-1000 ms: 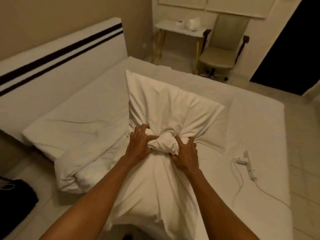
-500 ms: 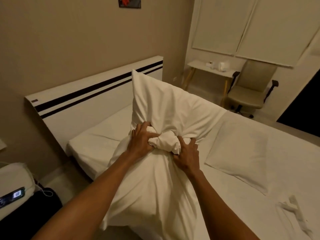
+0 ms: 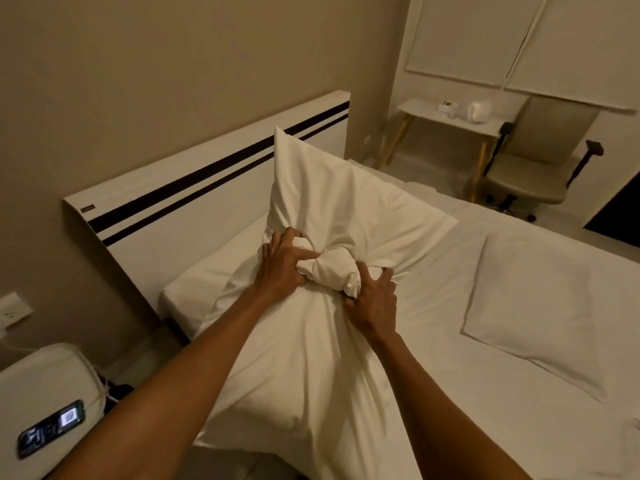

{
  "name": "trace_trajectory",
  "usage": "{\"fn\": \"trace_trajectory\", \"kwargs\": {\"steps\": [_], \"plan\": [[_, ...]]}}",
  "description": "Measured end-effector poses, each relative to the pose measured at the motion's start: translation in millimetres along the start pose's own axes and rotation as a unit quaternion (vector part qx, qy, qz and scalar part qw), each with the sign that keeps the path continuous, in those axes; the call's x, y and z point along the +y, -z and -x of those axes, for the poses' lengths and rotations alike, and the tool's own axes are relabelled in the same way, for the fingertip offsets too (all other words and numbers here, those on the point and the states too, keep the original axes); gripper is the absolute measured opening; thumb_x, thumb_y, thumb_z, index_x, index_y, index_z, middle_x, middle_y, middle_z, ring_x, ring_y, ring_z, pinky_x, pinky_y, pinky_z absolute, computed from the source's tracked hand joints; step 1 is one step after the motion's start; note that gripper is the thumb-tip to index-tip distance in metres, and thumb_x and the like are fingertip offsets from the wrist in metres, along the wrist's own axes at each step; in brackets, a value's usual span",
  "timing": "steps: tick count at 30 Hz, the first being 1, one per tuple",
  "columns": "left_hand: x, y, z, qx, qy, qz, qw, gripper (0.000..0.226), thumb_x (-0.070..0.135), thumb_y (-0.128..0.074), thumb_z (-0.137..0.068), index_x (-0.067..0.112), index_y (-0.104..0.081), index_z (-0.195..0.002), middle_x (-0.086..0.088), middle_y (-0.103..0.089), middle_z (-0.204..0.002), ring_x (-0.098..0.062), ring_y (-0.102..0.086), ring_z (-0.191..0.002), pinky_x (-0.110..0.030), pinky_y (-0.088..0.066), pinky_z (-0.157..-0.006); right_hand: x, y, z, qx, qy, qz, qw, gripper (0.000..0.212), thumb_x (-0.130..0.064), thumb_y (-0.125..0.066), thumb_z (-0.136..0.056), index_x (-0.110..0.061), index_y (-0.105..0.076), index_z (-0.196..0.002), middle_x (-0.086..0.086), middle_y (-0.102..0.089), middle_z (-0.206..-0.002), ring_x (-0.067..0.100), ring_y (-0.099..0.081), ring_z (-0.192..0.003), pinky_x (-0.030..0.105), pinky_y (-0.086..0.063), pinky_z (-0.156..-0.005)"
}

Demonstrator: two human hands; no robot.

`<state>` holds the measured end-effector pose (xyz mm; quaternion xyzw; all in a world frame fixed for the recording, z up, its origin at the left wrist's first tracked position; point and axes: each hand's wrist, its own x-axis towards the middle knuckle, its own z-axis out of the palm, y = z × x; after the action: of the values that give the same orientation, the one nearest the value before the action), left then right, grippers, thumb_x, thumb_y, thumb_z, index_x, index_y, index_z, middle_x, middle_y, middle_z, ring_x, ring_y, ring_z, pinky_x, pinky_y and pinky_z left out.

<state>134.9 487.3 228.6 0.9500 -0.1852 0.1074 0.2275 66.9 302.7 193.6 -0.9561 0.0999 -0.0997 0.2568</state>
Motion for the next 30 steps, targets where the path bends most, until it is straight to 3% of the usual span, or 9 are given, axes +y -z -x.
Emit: {"fn": "trace_trajectory", "kwargs": {"steps": [11, 22, 30], "plan": [[-148, -17, -96, -0.046, 0.025, -0.022, 0.998, 0.034, 0.033, -0.077, -0.074, 0.048, -0.071, -0.104, 0.004, -0.047, -0.123, -0.024, -0.040, -0.106, -0.039, -0.032, -0.088, -73, -115, -103, -0.035, -0.037, -0.008, 0.999, 0.059, -0.034, -0.061, -0.085, -0.027, -0.042, -0.140, 0.026, -0.034, -0.135, 0.048, -0.050, -0.102, 0.051, -0.050, -0.079], [-302, -53, -181, -0.107, -0.014, 0.029, 0.994, 0.041, 0.027, -0.081, -0.070, 0.044, -0.071, -0.106, 0.001, -0.050, -0.123, -0.027, -0.043, -0.104, -0.046, -0.039, -0.086, -143, -228, -190, -0.058, -0.110, 0.020, 0.992, 0.061, -0.030, -0.062, -0.082, -0.029, -0.042, -0.140, 0.022, -0.036, -0.131, 0.045, -0.051, -0.098, 0.049, -0.049, -0.079], [-417, -93, -264, -0.142, -0.020, 0.058, 0.988, 0.037, 0.025, -0.076, -0.078, 0.044, -0.070, -0.109, -0.003, -0.048, -0.126, -0.028, -0.042, -0.109, -0.047, -0.037, -0.091, -177, -328, -283, -0.052, -0.135, 0.031, 0.989, 0.059, -0.033, -0.065, -0.083, -0.026, -0.044, -0.138, 0.022, -0.036, -0.132, 0.044, -0.051, -0.098, 0.049, -0.050, -0.076]]}}
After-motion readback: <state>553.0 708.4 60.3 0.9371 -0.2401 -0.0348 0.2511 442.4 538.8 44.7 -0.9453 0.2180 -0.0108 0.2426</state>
